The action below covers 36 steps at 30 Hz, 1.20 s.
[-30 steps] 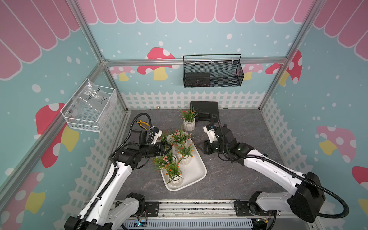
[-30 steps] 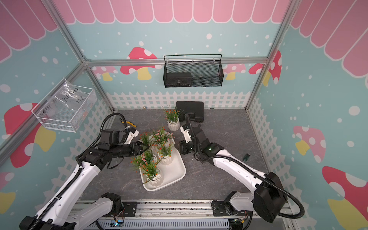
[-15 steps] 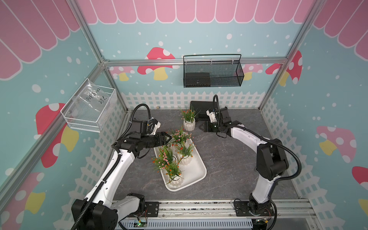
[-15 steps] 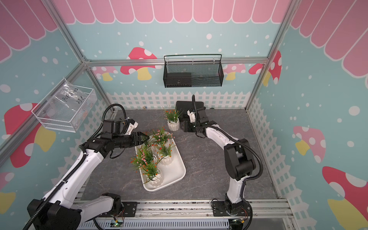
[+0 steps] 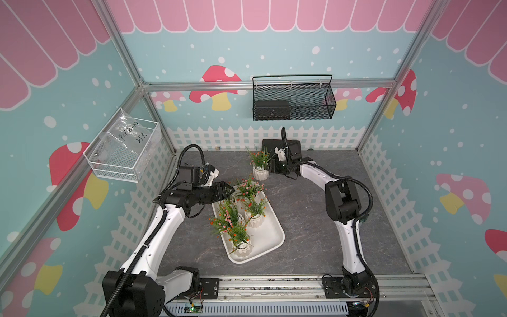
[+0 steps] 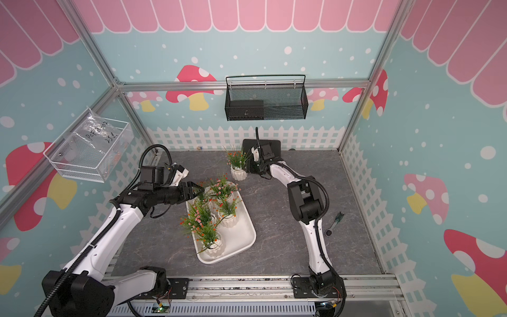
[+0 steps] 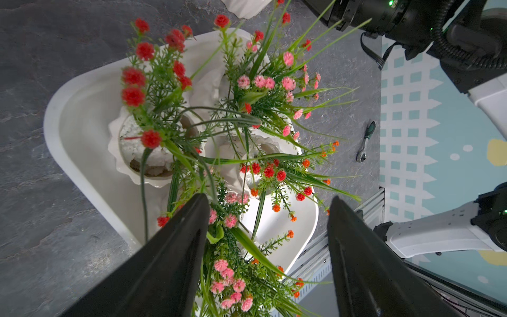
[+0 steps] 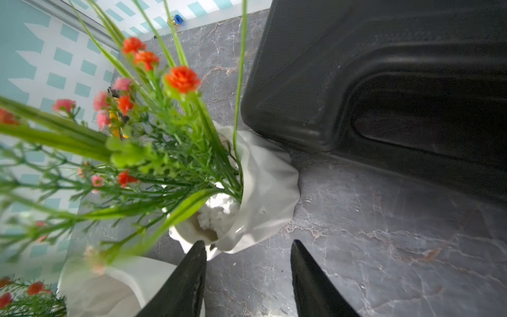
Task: Put the potted gypsophila into the storage box
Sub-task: Move the baby's breath potted plant to the center of the board.
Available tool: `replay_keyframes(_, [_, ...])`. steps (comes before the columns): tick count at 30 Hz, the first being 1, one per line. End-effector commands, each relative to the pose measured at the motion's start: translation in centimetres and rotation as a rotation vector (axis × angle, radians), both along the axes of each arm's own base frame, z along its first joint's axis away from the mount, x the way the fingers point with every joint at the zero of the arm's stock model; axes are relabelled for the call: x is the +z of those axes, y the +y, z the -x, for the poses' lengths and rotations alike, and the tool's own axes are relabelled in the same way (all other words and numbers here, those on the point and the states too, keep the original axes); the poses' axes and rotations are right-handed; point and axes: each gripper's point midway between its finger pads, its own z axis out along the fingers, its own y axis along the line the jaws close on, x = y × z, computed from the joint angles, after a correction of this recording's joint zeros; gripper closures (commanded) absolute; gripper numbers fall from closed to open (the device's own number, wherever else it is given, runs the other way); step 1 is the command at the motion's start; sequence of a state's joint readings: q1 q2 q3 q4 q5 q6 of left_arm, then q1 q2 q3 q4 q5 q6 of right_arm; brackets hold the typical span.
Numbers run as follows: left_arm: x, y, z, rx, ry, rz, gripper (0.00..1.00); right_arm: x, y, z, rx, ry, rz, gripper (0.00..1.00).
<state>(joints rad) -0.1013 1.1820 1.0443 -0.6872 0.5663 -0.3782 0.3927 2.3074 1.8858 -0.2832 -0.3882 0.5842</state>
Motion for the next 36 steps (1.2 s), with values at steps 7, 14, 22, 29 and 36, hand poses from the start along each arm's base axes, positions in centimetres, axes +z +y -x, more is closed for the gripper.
replay_keyframes(7, [-0.3,0.1,-0.1,-0.009,-0.001,0.029,0.31,-0.9,0.6,-1.4,-0.021,0.006,-0.007,0.52])
replay_keyframes(14, [-0.7,0.4,-0.3,-0.003,0.014,0.034,0.31,-2.3,0.9,-2.2,-0.058,0.009,0.034,0.57])
replay_keyframes(22, [-0.8,0.7,-0.6,0.010,0.020,0.038,0.31,-3.0,1.3,-2.3,-0.084,-0.016,0.168,0.60])
replay_keyframes(29, [-1.1,0.8,-0.7,0.017,0.029,0.043,0.31,-3.0,1.0,-2.0,-0.090,-0.042,0.268,0.65])
replay_keyframes(36, [-1.4,0.7,-0.9,0.015,0.043,0.050,0.31,-3.7,0.9,-1.6,-0.079,-0.035,0.308,0.70])
